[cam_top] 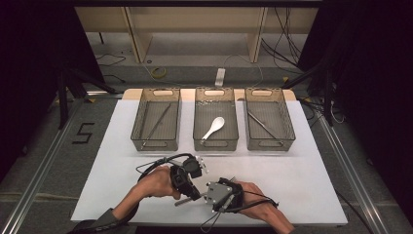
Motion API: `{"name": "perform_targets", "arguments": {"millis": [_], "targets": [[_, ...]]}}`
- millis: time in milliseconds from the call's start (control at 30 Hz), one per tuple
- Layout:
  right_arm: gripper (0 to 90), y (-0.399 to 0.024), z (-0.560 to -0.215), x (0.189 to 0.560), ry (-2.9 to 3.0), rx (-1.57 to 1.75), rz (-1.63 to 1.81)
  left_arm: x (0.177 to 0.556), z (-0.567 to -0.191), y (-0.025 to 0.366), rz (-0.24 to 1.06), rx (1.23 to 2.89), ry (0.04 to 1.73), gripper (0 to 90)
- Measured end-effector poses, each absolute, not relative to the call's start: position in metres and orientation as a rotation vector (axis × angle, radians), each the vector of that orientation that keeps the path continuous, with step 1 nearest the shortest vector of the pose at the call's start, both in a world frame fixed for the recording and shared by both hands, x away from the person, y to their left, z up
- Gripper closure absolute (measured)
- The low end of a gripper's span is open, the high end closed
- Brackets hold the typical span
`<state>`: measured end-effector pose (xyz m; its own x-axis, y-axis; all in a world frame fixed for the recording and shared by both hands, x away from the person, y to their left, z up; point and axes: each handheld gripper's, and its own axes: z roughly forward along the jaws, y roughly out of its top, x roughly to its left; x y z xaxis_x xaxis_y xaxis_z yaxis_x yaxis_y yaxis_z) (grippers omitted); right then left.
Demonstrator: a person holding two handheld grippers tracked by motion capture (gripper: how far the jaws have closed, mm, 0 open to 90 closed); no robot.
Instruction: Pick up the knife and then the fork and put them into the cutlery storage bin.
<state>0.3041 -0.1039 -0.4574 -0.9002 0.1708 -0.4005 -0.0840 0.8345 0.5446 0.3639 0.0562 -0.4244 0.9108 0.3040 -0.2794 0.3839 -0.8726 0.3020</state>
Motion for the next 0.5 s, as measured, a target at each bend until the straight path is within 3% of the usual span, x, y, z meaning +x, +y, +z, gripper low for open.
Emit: {"name": "perform_targets", "arguments": {"millis": [500], "targets": [[85.6,-0.1025,-0.4637,0.3000,2.573,-0.110,0.697,0.3645,-0.4224,0.0569,-0.337,2.695,0.490,80.9]]}}
